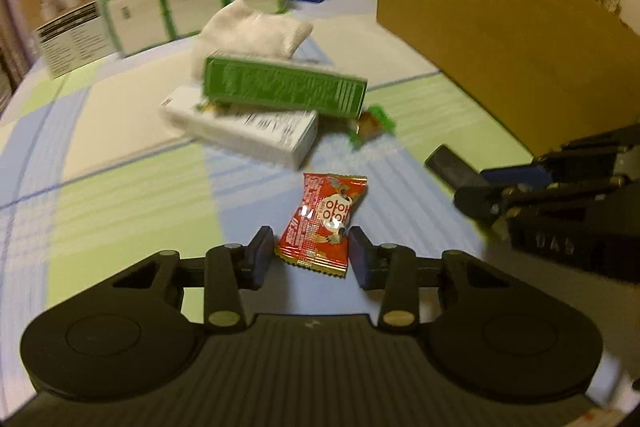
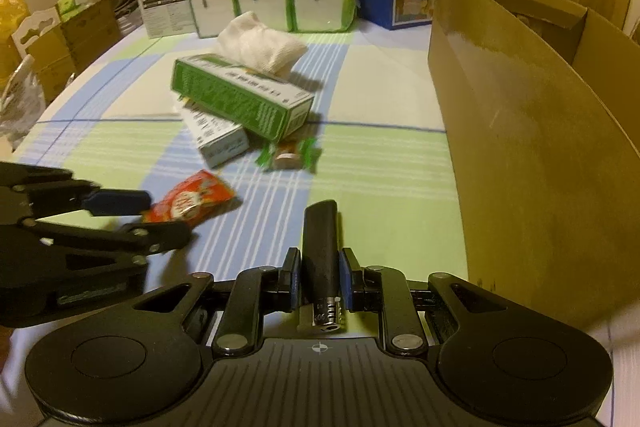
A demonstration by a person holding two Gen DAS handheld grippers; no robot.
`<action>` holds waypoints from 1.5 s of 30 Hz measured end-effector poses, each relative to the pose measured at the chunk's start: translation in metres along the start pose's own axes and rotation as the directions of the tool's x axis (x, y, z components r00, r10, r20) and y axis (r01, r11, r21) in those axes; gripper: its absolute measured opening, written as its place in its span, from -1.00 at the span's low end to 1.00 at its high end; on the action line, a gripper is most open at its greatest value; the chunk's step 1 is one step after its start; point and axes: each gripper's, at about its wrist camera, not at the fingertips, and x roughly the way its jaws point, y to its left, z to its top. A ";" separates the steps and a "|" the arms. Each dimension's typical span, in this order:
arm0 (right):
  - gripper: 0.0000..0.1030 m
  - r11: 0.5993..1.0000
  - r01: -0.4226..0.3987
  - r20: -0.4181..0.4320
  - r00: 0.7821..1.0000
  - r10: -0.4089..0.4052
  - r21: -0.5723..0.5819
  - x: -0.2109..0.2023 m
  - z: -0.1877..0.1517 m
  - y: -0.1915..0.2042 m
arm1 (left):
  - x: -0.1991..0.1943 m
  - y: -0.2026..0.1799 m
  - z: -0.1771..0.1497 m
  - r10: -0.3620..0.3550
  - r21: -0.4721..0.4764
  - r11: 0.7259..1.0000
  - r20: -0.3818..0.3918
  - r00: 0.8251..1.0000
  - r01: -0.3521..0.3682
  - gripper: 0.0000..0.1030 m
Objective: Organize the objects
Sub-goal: 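Close the right tool on the black lighter while the left tool grasps the red snack packet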
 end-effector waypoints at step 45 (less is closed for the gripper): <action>-0.63 0.998 0.061 0.067 0.996 -0.059 -0.029 -0.006 -0.012 0.011 | -0.012 -0.008 -0.006 -0.026 0.015 1.000 0.106 0.994 0.025 -0.54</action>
